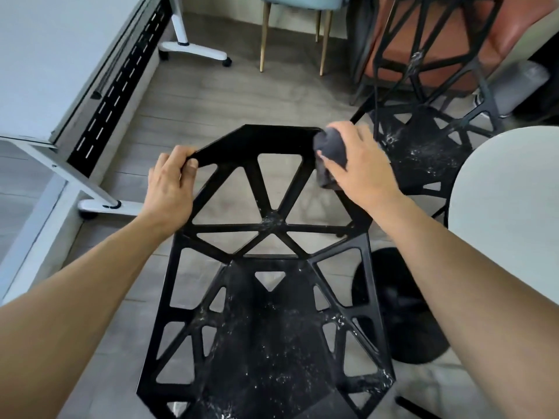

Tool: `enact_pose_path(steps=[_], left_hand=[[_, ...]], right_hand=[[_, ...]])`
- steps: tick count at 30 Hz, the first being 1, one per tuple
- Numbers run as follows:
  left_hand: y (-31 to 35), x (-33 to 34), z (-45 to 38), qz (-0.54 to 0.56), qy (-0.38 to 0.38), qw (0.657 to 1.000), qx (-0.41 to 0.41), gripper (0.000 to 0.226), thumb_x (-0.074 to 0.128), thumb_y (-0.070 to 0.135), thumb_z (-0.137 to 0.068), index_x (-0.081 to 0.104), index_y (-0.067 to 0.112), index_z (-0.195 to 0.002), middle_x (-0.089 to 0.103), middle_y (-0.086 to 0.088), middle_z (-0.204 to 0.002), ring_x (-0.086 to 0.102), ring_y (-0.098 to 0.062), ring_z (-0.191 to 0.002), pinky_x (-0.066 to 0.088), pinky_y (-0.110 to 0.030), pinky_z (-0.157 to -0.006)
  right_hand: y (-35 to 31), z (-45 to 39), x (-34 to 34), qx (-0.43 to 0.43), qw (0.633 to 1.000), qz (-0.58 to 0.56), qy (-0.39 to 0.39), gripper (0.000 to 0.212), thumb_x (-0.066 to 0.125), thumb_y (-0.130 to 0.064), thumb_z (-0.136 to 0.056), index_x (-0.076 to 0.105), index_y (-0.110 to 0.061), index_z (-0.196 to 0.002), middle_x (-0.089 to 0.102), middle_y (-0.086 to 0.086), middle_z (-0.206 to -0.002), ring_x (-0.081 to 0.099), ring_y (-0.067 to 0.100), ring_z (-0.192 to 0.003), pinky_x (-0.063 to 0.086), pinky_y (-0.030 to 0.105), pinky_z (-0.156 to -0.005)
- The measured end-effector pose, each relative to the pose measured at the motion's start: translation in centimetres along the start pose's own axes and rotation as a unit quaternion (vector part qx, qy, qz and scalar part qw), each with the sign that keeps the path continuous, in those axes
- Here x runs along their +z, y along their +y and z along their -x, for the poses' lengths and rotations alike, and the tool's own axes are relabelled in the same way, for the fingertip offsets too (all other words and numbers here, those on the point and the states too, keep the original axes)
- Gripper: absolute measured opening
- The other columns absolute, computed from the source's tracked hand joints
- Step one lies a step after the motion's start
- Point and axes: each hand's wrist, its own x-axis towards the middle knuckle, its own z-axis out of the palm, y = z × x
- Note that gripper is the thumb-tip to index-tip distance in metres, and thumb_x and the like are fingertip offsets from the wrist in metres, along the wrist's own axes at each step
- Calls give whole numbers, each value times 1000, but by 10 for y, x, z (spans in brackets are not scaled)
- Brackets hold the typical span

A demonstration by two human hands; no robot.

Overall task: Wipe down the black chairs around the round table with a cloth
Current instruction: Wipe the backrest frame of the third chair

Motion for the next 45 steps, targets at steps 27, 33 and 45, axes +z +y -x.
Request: enact_pose_path(steps=[27,33,45], left_hand=[[-18,-9,24,64,29,986,-149,26,28,30,-109,51,24,-120,61,-3,-89,57,-22,-77,42,-34,-59],[-29,-7,23,96,24,990,-103,23,34,36,-108,55,30,-111,70,11,-99,65,-17,-89,57,-43,-78],[-61,18,30,56,-4,998,-31,24,28,33,-109,47,19,-110,63,-4,-84,58,-34,-81,47,-45,-65]], right_hand=[[-165,-67,87,-253,964,54,-64,46,67,-50,-88,58,-21,-124,56,10,-110,57,33,-97,43,47,-86],[-125,-52,75,-318,942,101,-29,52,74,-35,-82,56,-22,-129,55,10,-123,53,32,-116,36,46,-101],[-59,-47,50,-49,986,75,140,46,53,-59,-94,55,-24,-123,56,11,-112,54,32,-105,38,45,-94]])
